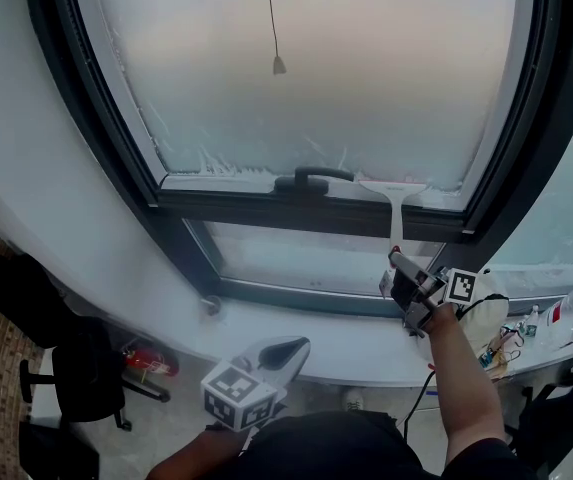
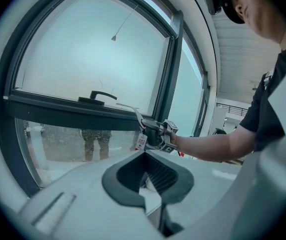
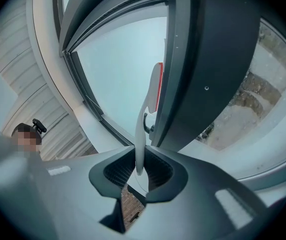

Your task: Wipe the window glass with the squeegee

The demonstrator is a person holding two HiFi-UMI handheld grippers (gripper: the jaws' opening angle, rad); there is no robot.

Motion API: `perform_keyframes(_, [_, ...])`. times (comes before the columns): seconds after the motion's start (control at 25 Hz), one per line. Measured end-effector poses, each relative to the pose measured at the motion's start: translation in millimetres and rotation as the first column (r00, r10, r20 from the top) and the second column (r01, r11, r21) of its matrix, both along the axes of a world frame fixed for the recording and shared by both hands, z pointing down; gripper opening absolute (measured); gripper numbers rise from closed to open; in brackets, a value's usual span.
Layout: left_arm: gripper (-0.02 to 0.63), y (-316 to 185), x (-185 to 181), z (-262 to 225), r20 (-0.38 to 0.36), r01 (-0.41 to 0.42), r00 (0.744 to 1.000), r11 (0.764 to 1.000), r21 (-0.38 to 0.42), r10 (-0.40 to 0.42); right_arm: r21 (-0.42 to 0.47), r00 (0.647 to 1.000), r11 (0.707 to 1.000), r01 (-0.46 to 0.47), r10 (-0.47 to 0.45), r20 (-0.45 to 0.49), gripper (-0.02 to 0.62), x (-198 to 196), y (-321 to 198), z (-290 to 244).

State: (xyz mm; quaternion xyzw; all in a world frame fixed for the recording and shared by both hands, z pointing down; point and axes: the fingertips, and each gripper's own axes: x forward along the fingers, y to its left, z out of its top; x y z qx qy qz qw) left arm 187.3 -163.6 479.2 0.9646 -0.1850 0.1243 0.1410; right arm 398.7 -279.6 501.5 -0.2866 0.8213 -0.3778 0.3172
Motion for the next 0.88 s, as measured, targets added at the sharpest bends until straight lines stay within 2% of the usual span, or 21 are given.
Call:
perform_keyframes(0.36, [0.0,-0.5,-3.5,5.3,0.003,-0.002,1.0,1.0,-0.016,0.002,-0.04,0.999,0.999,-0.011,0.013,0.041,0.08,-1.7,1.1,16.9])
perform_keyframes(0.64, [0.0,-2.7,-8.3,4.9,-0.007,0.01,1.0,1.0,-0.02,-0.01,-0.044,0.999,0.999,-0.027,0.029,0.036,0.08,-2.0,-0.2,16.9])
perform_keyframes(0.88, [0.0,-3.9,-19.9,8.3,-0.051,0.016,0.998,0.997,-0.072,-0.02,-0.052,0.997,0.996,-0.075,0.076,0.024,0.08,-4.3,-0.9,13.8])
